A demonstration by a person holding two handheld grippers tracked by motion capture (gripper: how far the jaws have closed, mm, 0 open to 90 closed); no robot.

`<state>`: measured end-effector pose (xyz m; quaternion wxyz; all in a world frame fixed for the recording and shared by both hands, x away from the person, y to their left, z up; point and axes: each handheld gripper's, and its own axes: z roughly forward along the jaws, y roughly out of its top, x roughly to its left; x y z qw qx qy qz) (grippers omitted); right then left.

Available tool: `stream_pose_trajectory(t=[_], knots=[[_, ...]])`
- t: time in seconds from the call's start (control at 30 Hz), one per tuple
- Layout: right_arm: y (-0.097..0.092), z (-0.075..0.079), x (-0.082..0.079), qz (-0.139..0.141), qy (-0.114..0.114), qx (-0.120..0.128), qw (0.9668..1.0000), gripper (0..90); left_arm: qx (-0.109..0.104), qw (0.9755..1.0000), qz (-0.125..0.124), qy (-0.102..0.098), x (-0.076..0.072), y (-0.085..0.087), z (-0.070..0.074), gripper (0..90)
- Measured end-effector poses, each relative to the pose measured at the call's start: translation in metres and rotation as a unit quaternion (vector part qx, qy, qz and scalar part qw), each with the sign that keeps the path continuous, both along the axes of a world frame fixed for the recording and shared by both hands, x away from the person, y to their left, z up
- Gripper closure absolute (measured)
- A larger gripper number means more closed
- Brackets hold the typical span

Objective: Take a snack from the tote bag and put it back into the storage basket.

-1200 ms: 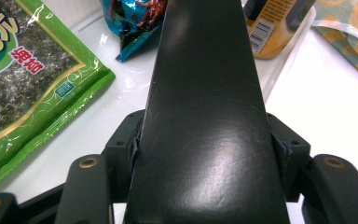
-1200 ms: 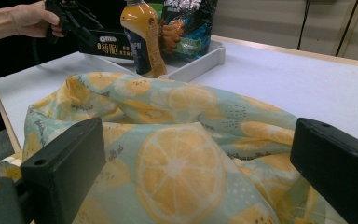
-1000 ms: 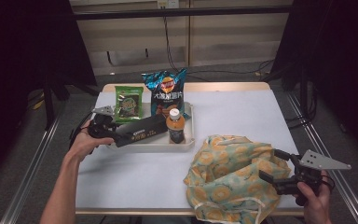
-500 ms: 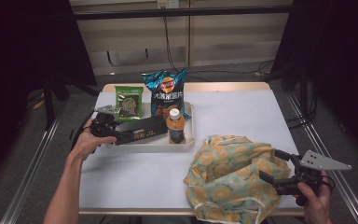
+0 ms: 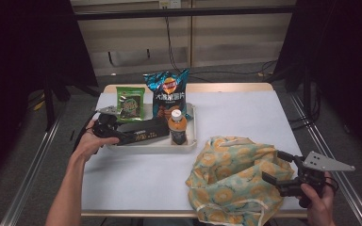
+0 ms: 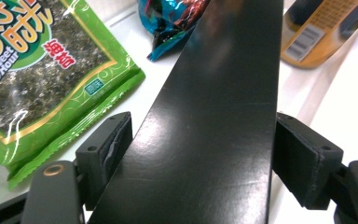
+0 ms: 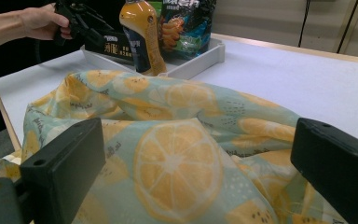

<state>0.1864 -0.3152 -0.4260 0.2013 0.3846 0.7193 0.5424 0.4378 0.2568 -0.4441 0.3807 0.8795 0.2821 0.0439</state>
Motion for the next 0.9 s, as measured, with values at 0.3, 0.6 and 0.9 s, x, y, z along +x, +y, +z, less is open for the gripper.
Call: stream_pose_trajectory(t=[0.3, 0.6, 0.9], knots=[[0.000, 0.000, 0.000, -0.002, 0.002, 0.001, 1.0000, 2.5, 0.009, 0.9999, 0.002, 0.011, 0.001, -0.003, -0.008, 24.6], [0.000, 0.000, -0.001, 0.001, 0.001, 0.000, 1.0000, 2.5, -0.014, 0.9990, 0.039, -0.019, -0.007, 0.005, 0.000, 13.6], [0.000, 0.001, -0.001, -0.002, -0.001, -0.001, 1.0000, 2.5, -0.062, 0.9928, 0.083, -0.060, -0.038, 0.026, 0.026, 47.0]])
